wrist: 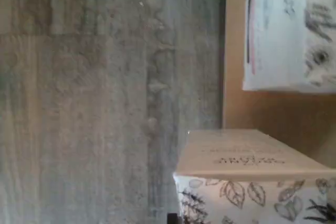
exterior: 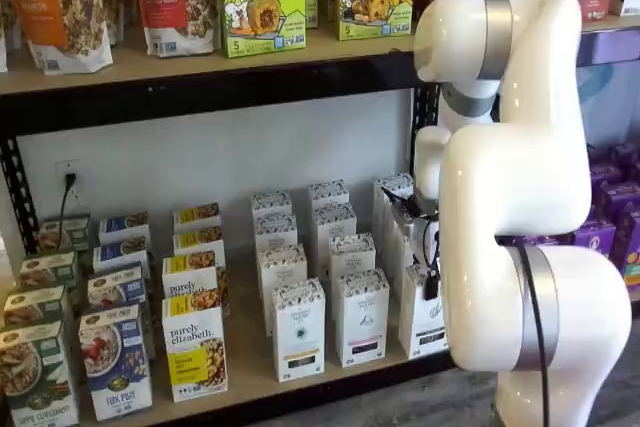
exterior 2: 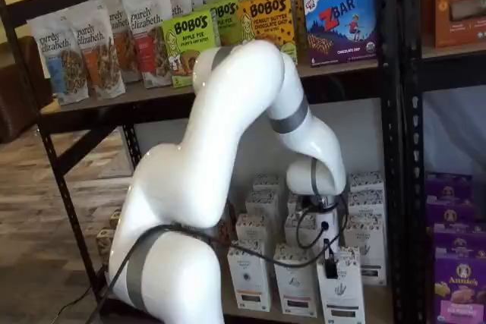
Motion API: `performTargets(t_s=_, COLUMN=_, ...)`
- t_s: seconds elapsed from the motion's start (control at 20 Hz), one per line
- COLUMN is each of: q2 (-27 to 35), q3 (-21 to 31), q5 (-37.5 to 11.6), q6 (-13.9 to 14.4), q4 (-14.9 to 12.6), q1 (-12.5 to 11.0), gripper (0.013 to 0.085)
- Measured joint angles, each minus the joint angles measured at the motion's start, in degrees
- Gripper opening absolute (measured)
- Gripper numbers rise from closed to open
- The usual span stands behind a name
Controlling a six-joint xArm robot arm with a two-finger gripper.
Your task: Pick up the white box with a green strip in the middle, on the bottom shelf, the sixth box from the left
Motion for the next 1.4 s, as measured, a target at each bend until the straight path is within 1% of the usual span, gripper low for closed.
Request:
performTargets(t_s=0.25, q2=-5.90, q3=7.39, q5=-1.22, q6=2.62, q4=-1.80, q1=0.94, gripper=0.0530)
performTargets(t_s=0.45, q2=-10.87, q3=12.99, q5=-1.17, q6=2.40, q4=-0.49, q1=1.89, gripper=0.0530)
performTargets(t_s=0.65, q2=-15.95, q3=18.54, q5=-2.05, q6=3.21, q4=-0.76, q1=2.40, gripper=0.0530)
performTargets(t_s=0.75, q2=-19.13, q3=21.70, q5=-2.23, q6=4.27, q4=-1.71, q1=2.58, gripper=0.0530)
performTargets(t_s=0.9, q2=-24.19, q3=26.15, q5=-1.76, q6=6.69, q4=-4.12, q1=2.80, gripper=0.0530)
performTargets(t_s=1.0, q2=-27.96, q3=29.02, q5=-0.62, q6=7.30, q4=-4.63, q1=2.98, gripper=0.0530)
performTargets(t_s=1.1, q2=-31.83, q3=31.67, q5=0.90, q6=6.78, q4=-3.96, q1=3.13, gripper=0.0530)
performTargets(t_s=1.4, q2=-43.85, q3=37.44, q5=7.24, q6=2.94, q4=0.57, q1=3.59, gripper=0.0530)
